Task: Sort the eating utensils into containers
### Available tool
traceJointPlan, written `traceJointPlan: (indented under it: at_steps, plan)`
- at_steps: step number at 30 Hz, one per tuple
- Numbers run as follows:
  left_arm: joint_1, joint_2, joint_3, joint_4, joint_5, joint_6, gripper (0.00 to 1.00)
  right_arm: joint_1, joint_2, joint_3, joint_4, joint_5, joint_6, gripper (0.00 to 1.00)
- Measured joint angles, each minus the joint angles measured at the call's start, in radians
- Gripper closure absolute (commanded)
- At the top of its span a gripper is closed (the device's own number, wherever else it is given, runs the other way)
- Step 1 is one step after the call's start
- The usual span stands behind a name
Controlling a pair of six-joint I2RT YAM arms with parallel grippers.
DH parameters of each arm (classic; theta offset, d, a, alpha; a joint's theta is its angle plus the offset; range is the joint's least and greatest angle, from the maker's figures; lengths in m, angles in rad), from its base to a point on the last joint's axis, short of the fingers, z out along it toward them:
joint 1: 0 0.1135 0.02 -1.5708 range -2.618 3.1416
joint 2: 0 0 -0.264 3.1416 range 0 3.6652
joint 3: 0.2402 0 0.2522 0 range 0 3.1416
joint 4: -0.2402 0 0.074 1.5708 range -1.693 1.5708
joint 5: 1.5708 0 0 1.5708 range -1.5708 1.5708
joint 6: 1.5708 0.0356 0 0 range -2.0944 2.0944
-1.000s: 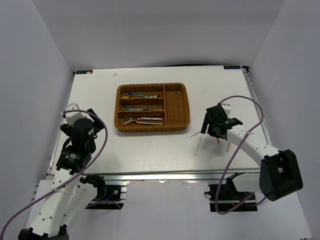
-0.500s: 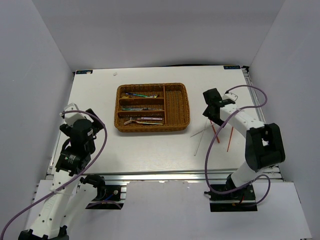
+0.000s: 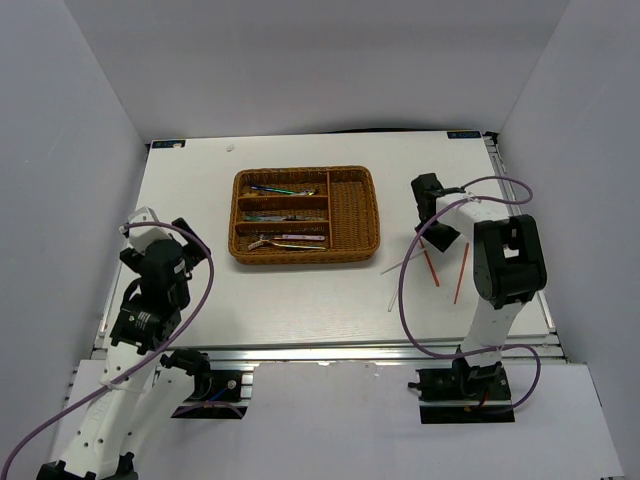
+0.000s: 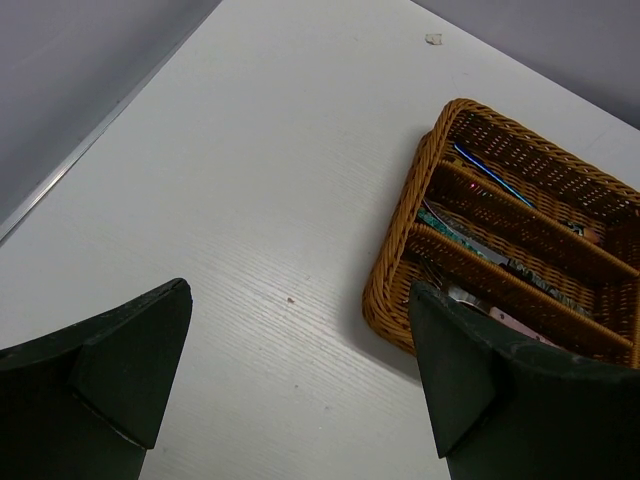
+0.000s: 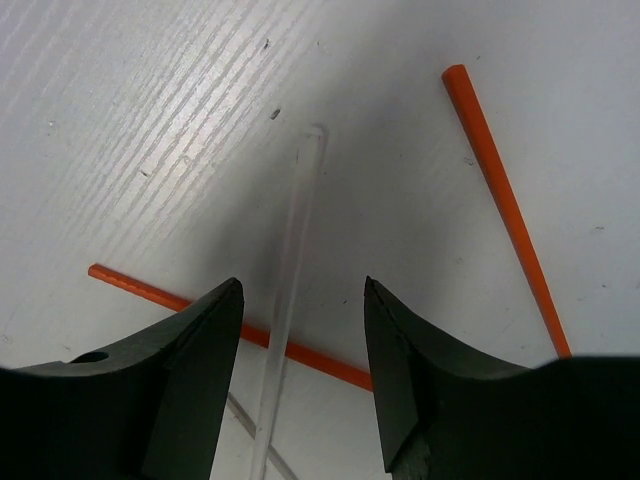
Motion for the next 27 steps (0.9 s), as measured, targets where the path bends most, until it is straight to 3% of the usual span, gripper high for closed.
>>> traceJointPlan:
  at_steps: [13, 17, 25, 27]
  plan:
    - [0.0, -0.013, 0.0, 0.004, 0.006, 0.001, 0.02, -0.023, 0.062, 0.047, 0.002, -0.037, 0.041, 0.63]
    - [0.0, -0.023, 0.0, 0.004, 0.006, 0.0, 0.02, -0.026, 0.063, 0.05, -0.028, -0.035, 0.082, 0.77]
    - [0.0, -0.032, -0.001, 0.003, 0.005, 0.0, 0.02, -0.045, 0.061, 0.05, -0.068, -0.035, 0.146, 0.91]
    - [0.0, -0.032, -0.001, 0.003, 0.005, 0.0, 0.02, -0.047, 0.059, 0.047, -0.074, -0.035, 0.156, 0.99]
